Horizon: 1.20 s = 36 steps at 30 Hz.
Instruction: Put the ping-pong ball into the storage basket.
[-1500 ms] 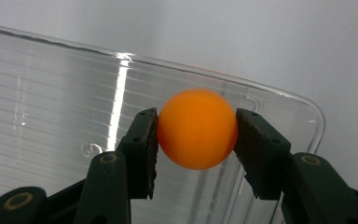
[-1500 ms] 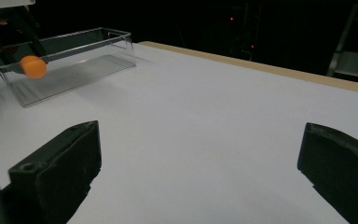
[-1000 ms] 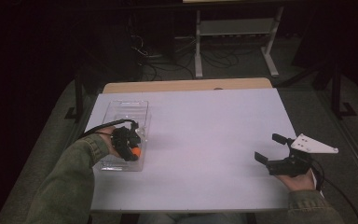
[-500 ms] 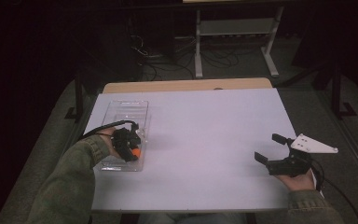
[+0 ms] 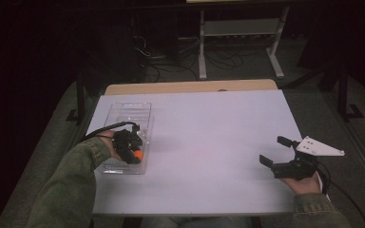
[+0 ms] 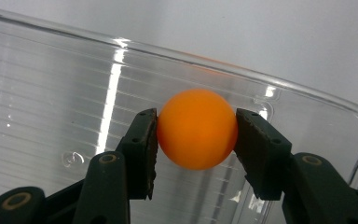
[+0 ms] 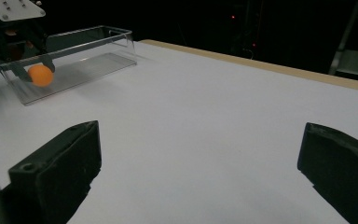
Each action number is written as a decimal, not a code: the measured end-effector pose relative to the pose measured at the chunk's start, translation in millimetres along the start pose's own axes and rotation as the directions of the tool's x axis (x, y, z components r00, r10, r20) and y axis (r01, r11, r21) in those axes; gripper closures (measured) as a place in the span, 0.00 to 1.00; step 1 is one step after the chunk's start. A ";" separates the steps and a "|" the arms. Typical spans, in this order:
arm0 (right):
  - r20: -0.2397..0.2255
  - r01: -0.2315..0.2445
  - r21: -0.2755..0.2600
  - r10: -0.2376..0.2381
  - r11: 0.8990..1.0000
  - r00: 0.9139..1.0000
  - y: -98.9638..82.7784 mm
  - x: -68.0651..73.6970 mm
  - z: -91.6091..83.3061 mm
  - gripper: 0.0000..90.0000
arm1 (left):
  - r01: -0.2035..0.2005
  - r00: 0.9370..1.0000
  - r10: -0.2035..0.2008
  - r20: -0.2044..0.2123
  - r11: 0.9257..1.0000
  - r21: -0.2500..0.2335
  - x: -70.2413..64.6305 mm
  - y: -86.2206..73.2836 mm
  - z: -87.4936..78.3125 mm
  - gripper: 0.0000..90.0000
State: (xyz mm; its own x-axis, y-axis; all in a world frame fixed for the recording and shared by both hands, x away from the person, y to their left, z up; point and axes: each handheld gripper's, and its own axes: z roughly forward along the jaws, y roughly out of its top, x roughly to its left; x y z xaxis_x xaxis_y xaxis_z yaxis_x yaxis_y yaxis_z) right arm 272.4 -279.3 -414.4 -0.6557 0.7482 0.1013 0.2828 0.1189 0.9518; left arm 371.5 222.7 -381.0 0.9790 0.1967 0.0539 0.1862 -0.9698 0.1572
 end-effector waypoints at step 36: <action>-0.007 0.000 0.003 0.000 1.000 1.000 -0.1 0.8 -0.6 0.00 | 0.085 0.994 -0.089 -0.066 0.995 -0.057 3.4 -6.4 -22.3 0.28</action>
State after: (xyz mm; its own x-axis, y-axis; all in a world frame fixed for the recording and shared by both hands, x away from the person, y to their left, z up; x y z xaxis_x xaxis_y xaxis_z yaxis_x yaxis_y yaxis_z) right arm 271.5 -279.2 -414.2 -0.6604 0.7438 0.1030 0.2844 0.1208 0.9511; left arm 371.8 232.8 -359.8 0.9509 0.2912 0.1046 0.2639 -0.9397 0.2174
